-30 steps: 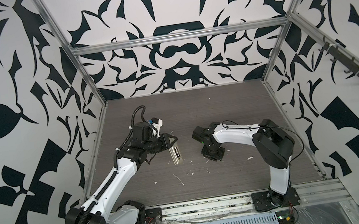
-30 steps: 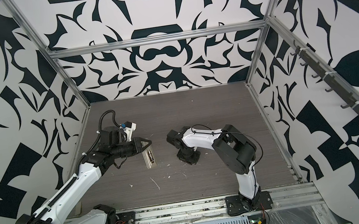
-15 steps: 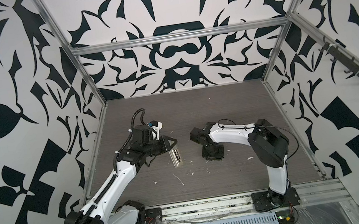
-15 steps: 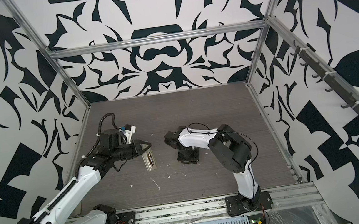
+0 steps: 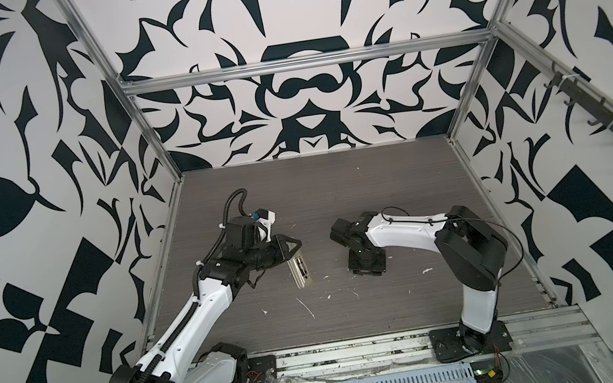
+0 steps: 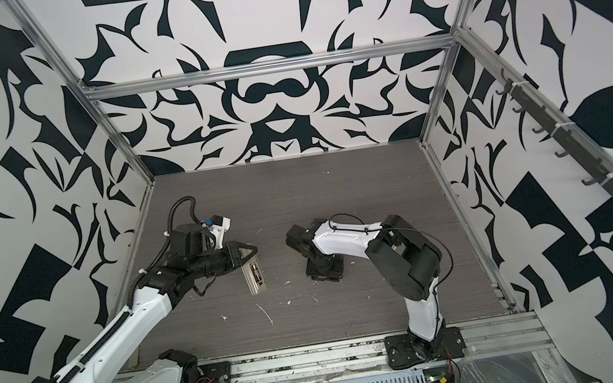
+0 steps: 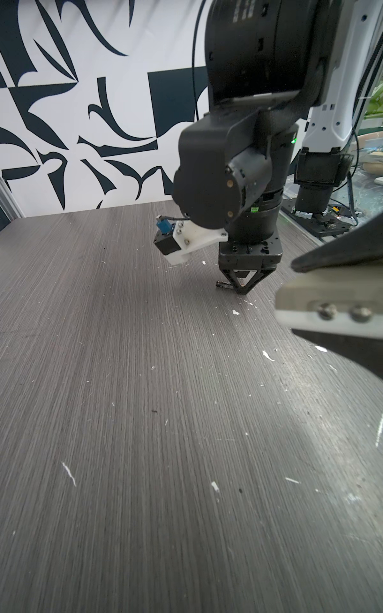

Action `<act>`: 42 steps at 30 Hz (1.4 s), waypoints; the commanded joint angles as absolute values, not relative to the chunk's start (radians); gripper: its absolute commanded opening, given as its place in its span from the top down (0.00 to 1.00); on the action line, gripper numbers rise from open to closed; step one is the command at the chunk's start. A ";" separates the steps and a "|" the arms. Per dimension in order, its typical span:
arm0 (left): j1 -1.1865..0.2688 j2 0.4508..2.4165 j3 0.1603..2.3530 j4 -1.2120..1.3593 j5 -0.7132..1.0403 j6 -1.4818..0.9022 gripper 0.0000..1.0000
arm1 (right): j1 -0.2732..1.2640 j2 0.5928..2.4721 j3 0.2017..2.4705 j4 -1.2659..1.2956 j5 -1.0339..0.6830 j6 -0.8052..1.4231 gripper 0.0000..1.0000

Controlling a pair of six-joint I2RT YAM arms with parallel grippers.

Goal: Load the batteries into the remote control
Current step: 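Lift the battery upright with the right gripper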

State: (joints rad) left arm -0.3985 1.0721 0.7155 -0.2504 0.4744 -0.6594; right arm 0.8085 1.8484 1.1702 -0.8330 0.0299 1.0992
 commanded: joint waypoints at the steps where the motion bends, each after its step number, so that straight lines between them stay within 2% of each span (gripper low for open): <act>1: -0.401 1.048 0.709 -0.239 0.479 -0.667 1.00 | 0.800 1.862 1.108 -0.756 0.021 1.121 0.64; 10: -0.420 1.053 0.720 -0.240 0.491 -0.672 1.00 | 0.798 1.811 0.977 -0.625 0.008 1.152 0.71; 20: -0.456 1.066 0.741 -0.239 0.490 -0.672 1.00 | 0.785 1.734 0.859 -0.490 0.014 1.177 0.72; 30: -0.468 1.072 0.740 -0.216 0.486 -0.682 1.00 | 0.749 1.700 0.812 -0.463 0.019 1.200 0.72; 42: -0.483 1.075 0.746 -0.213 0.494 -0.682 1.00 | 0.744 1.752 0.859 -0.528 0.024 1.160 0.79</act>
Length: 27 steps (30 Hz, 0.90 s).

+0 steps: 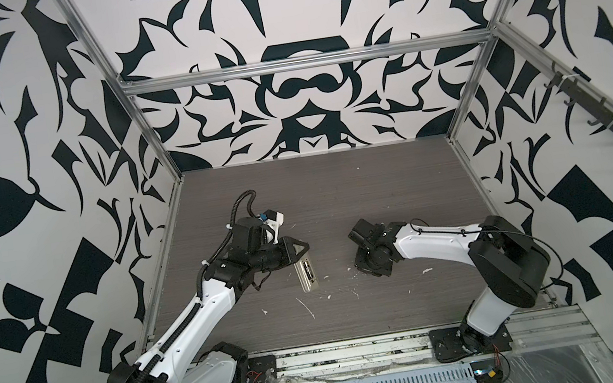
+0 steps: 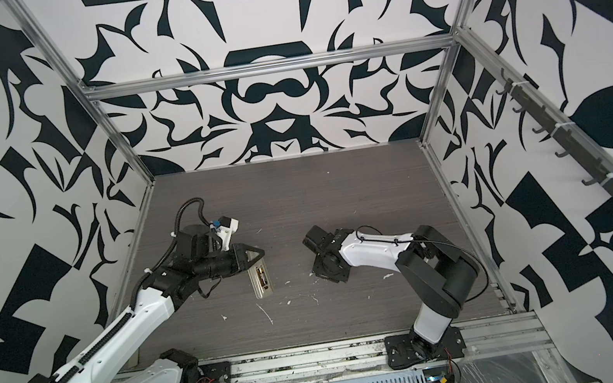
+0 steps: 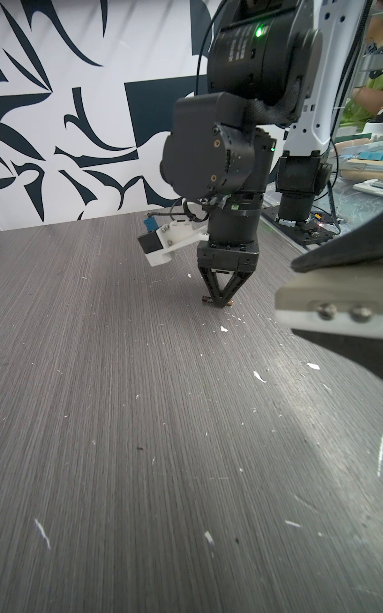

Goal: Load the batteries into the remote control
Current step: 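Lift the battery upright with the right gripper, then carry the battery with the right gripper to the remote held by the left gripper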

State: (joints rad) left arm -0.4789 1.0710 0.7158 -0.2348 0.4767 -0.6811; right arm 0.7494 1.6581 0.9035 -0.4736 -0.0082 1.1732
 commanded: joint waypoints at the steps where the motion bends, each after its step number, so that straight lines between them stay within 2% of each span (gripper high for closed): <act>1: -0.483 1.075 0.746 -0.213 0.494 -0.683 1.00 | 0.744 1.757 0.866 -0.540 0.030 1.155 0.80; 10: -0.486 1.077 0.741 -0.209 0.499 -0.683 1.00 | 0.762 1.805 0.932 -0.652 0.081 1.105 0.85; 13: -0.486 1.080 0.738 -0.203 0.503 -0.683 1.00 | 0.771 1.808 0.941 -0.652 0.090 1.095 0.93; 18: -0.487 1.079 0.735 -0.179 0.528 -0.685 1.00 | 0.804 1.787 0.986 -0.652 0.135 1.020 1.00; 22: -0.486 1.087 0.732 -0.164 0.551 -0.686 1.00 | 0.829 1.701 0.994 -0.644 0.178 0.958 1.00; 27: -0.487 1.098 0.739 -0.135 0.599 -0.696 1.00 | 0.845 1.476 0.977 -0.658 0.171 0.892 1.00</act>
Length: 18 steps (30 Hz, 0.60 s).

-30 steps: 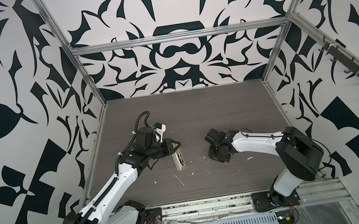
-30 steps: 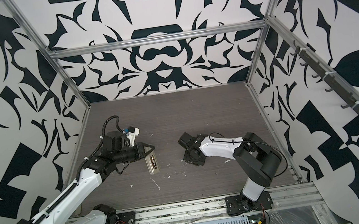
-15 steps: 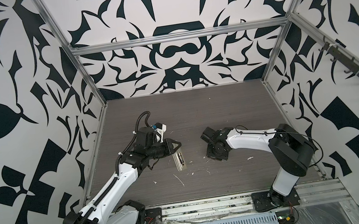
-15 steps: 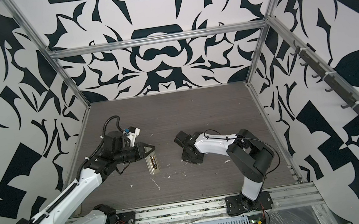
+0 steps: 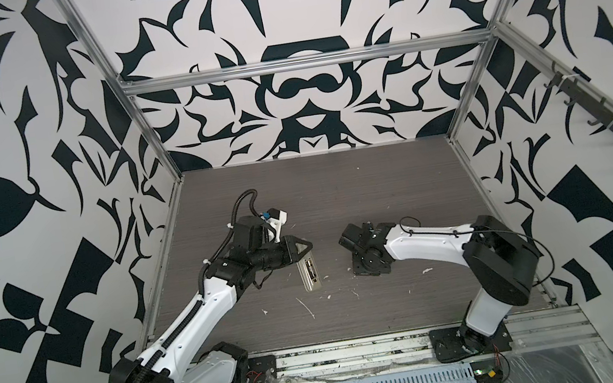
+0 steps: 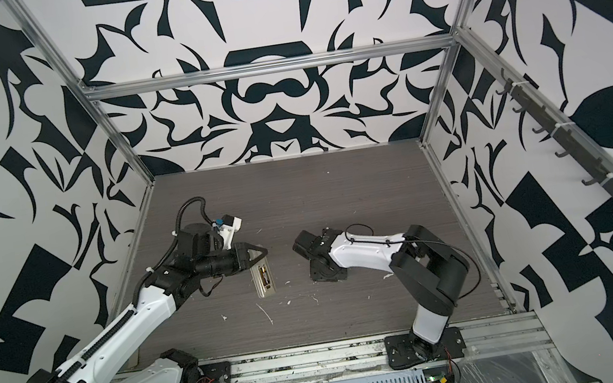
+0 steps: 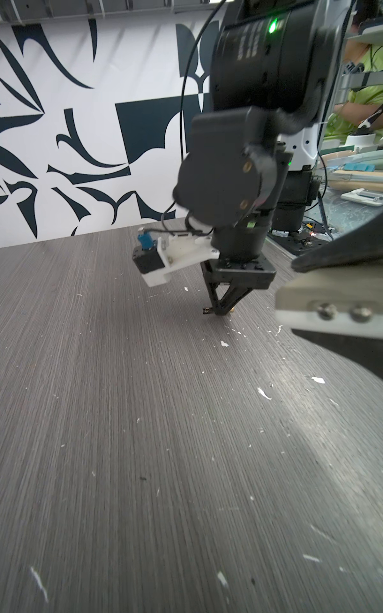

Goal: Load the batteries into the remote control
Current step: 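Carry the battery with the right gripper to the remote held by the left gripper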

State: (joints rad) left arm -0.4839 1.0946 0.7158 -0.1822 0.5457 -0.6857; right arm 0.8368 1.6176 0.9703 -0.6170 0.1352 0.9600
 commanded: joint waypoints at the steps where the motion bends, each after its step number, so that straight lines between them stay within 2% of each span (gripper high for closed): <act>1: -0.487 1.100 0.741 -0.126 0.610 -0.700 1.00 | 0.848 1.435 0.978 -0.665 0.160 0.877 1.00; 5: -0.486 1.117 0.744 -0.084 0.656 -0.720 1.00 | 0.865 1.293 1.030 -0.730 0.093 0.807 1.00; 8: -0.486 1.132 0.747 -0.041 0.686 -0.742 1.00 | 0.886 1.261 1.103 -0.776 0.033 0.756 1.00; 18: -0.486 1.157 0.789 -0.003 0.709 -0.756 1.00 | 0.999 1.420 1.417 -0.839 -0.115 0.717 1.00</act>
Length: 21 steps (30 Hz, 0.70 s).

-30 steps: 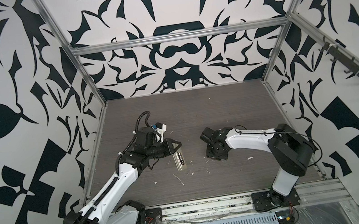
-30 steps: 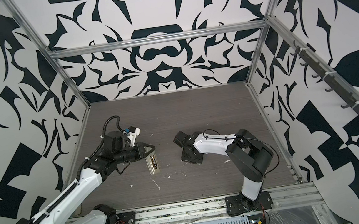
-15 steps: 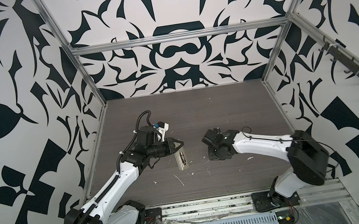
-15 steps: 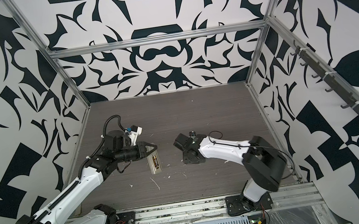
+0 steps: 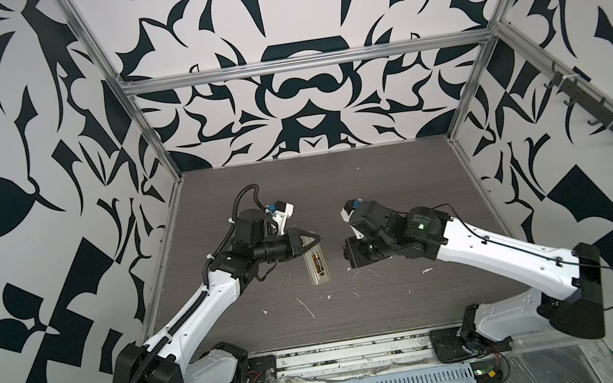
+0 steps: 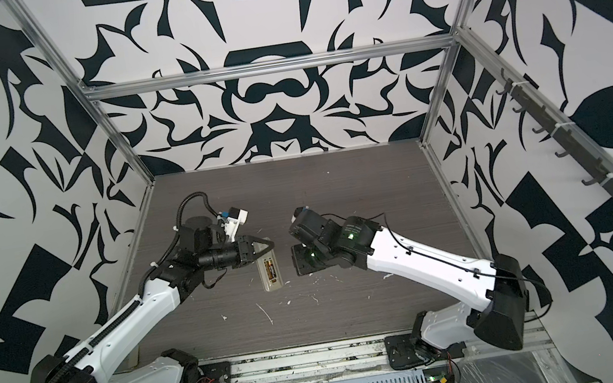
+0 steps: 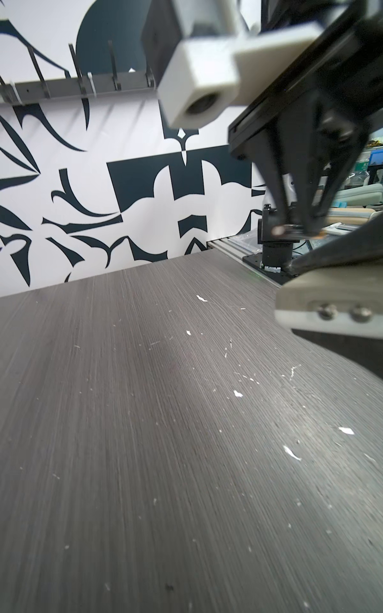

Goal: Load the batteries into the remote control
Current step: 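Carry the battery with the right gripper to the remote held by the left gripper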

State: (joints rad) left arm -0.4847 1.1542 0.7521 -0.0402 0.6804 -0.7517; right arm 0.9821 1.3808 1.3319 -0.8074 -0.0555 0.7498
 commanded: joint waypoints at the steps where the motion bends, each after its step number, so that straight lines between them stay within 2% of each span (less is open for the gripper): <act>1: -0.486 1.160 0.791 -0.003 0.710 -0.757 1.00 | 1.004 1.438 1.440 -0.835 -0.127 0.718 1.00; 13: -0.491 1.169 0.795 0.005 0.726 -0.774 1.00 | 1.013 1.503 1.498 -0.821 -0.231 0.694 1.00; 21: -0.497 1.175 0.787 0.027 0.720 -0.790 1.00 | 1.012 1.549 1.508 -0.829 -0.226 0.690 1.00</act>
State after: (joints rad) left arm -0.4927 1.1721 0.7654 -0.0177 0.6987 -0.7734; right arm 1.0096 1.5505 1.4727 -0.8185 -0.2249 0.7021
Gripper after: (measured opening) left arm 0.240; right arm 0.102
